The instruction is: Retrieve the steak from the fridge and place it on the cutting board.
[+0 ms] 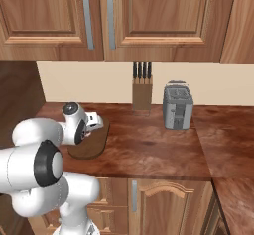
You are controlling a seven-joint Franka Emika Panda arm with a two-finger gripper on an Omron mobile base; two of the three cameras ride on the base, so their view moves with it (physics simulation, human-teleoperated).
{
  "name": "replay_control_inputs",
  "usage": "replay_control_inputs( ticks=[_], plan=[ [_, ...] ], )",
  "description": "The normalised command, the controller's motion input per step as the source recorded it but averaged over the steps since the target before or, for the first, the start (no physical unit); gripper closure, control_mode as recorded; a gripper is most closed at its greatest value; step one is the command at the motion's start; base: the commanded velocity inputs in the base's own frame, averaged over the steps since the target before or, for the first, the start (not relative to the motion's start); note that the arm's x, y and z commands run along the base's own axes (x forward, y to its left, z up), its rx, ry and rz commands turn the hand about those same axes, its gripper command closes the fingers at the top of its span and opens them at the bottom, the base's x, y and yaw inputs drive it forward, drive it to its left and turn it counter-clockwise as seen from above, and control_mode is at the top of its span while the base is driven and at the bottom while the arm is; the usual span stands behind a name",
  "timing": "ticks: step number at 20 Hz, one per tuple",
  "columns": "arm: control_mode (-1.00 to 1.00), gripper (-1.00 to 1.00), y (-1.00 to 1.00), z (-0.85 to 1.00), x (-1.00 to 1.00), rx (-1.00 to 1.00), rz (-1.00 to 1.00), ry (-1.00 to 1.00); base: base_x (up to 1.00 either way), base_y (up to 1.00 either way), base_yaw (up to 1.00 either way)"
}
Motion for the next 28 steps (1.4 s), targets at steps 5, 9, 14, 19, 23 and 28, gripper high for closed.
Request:
replay_control_inputs(
  ticks=[5,9,14,19,23,28],
  plan=[
    [-1.0,-1.0,0.0,0.0,0.0,0.0,0.0,0.0,0.0,0.0,0.0],
    [-1.0,-1.0,0.0,0.21,0.0,0.0,0.0,0.0,0.0,0.0,0.0],
    [-1.0,-1.0,0.0,0.88,-0.4,0.0,0.0,0.01,0.0,0.0,0.0],
    [-1.0,-1.0,-0.13,0.76,-1.0,0.01,0.0,0.0,0.0,0.0,0.0],
    [-1.0,-1.0,-0.24,0.66,-1.0,0.04,0.0,0.0,0.0,0.0,0.0],
    [-1.0,-1.0,-0.24,1.0,-1.0,0.09,0.0,0.0,0.0,0.0,0.0]
  ],
)
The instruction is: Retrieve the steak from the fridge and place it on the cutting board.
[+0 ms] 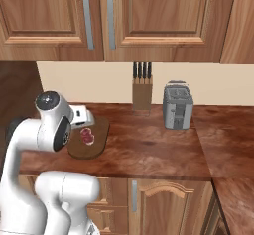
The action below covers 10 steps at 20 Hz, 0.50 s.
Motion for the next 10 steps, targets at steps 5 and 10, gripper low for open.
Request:
replay_control_inputs(
  ticks=[5,10],
  plan=[
    [-1.0,-1.0,-0.29,0.91,-1.0,0.04,-0.05,-0.17,0.0,0.0,0.0],
    [-1.0,-1.0,-0.06,0.13,-0.2,0.0,-0.01,-0.14,0.0,0.0,0.0]
  ],
)
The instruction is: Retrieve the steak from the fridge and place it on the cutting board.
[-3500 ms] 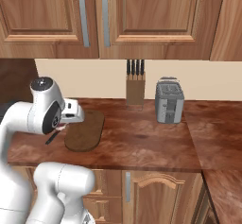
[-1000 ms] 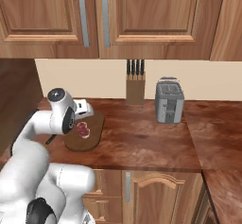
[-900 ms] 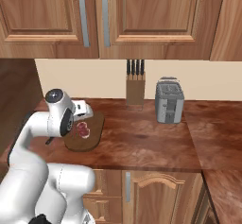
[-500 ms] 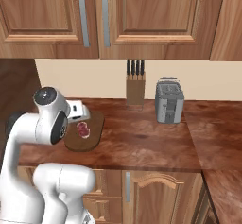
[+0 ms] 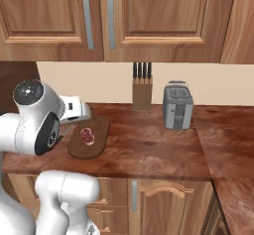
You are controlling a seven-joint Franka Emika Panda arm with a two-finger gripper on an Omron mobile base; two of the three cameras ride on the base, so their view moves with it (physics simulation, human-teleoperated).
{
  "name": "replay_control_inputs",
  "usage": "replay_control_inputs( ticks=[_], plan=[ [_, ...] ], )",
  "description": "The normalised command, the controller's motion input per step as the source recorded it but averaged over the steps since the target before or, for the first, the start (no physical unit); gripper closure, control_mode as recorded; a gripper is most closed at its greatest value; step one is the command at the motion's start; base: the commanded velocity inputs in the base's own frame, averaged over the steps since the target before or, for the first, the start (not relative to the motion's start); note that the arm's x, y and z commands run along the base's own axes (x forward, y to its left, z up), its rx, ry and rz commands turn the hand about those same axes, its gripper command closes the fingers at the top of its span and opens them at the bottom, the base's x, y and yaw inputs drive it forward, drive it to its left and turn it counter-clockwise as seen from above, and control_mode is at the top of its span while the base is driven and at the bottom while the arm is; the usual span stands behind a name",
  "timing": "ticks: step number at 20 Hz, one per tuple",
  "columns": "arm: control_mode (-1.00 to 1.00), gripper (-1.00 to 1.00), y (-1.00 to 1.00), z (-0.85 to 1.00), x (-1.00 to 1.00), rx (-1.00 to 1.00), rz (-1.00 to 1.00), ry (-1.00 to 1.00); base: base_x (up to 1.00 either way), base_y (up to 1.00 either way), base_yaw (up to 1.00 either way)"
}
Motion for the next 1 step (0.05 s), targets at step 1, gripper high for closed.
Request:
replay_control_inputs(
  ticks=[1],
  plan=[
    [-1.0,-1.0,0.0,0.0,0.0,0.0,0.0,0.0,0.0,0.0,0.0]
  ],
)
